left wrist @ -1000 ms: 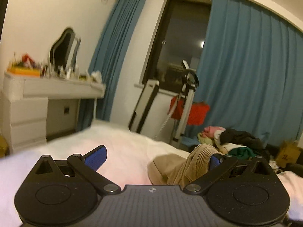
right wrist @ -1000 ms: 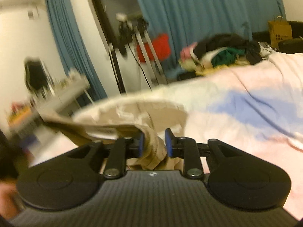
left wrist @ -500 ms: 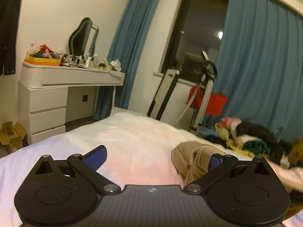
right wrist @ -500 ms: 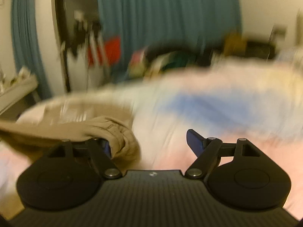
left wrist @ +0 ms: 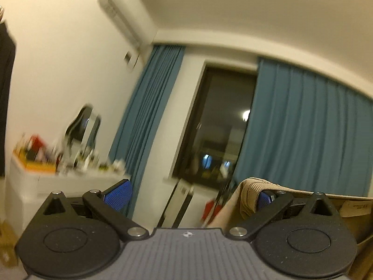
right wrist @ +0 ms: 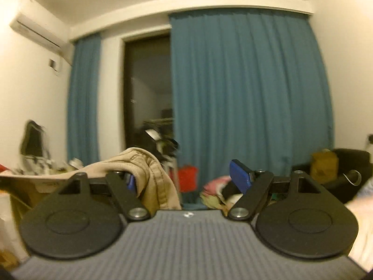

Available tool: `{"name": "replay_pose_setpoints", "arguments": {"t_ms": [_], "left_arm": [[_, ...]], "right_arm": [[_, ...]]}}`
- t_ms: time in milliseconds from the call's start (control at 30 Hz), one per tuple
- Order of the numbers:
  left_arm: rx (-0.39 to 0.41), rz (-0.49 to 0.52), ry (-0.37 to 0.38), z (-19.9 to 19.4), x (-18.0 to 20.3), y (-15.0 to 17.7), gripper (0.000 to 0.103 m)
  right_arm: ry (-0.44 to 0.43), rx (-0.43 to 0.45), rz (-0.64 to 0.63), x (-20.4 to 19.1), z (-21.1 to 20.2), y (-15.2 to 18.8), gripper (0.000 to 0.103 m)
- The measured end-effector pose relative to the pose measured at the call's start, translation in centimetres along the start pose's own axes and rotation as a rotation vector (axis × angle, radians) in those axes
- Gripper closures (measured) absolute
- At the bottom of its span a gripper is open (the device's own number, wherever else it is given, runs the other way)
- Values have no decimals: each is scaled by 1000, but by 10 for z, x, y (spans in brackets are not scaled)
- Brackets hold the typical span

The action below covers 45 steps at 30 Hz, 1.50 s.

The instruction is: Fold clothes

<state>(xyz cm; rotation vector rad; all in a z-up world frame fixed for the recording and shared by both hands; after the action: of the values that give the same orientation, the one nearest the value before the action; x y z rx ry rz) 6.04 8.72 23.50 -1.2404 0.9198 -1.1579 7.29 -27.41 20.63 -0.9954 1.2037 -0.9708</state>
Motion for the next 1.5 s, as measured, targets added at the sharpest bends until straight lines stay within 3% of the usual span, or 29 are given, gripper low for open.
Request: {"name": "replay_pose_setpoints", "arguments": {"t_ms": [200,300,433,533,633,733,933,1100,1300,1433,1500], "left_arm": [[72,5,82,-13,-7,-114,0],[58,-23,109,-12,-5,-154,0],[-13,-50,139,16,5,-174,0],[-105,-50,160,56,24,-158,0],[-220,-25,169,123,50,-119,0],[-335,-42,179,195,77,-58,0],[-451,7,113,327,130,102,0],[-560,78,110,422,170,251,0],[-814,173,146,488,196,409,2],[-1012,313,202,510,204,472,2],[-1077,388,262,516,210,487,2]], "right_arm": [[-118,32,-27,-28,-39,-108,25],[-179,37,-13,-36,-54,-147,25],[-186,33,-65,-37,-47,-174,25],[-157,-26,-63,-27,-17,-173,25],[-104,-116,-51,-8,36,-150,25],[-37,-208,-42,19,106,-108,25],[80,-315,-22,80,253,11,25],[146,-369,-14,138,363,135,25],[229,-601,22,192,468,280,26],[191,-871,-19,200,507,357,26],[156,-960,-70,193,512,373,26]]}}
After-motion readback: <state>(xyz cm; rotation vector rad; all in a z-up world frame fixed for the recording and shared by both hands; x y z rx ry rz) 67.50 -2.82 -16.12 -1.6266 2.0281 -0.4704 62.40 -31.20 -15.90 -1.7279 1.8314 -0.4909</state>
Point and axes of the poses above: each gripper's, at about its wrist camera, not at the fingertips, and z roughly the way its jaws point, x to its right, y to its underside, the point moved 3 cm from there along z, roughly the way its jaws point, and after that the axes turned 10 degrees about z, right-handed, at the moved point
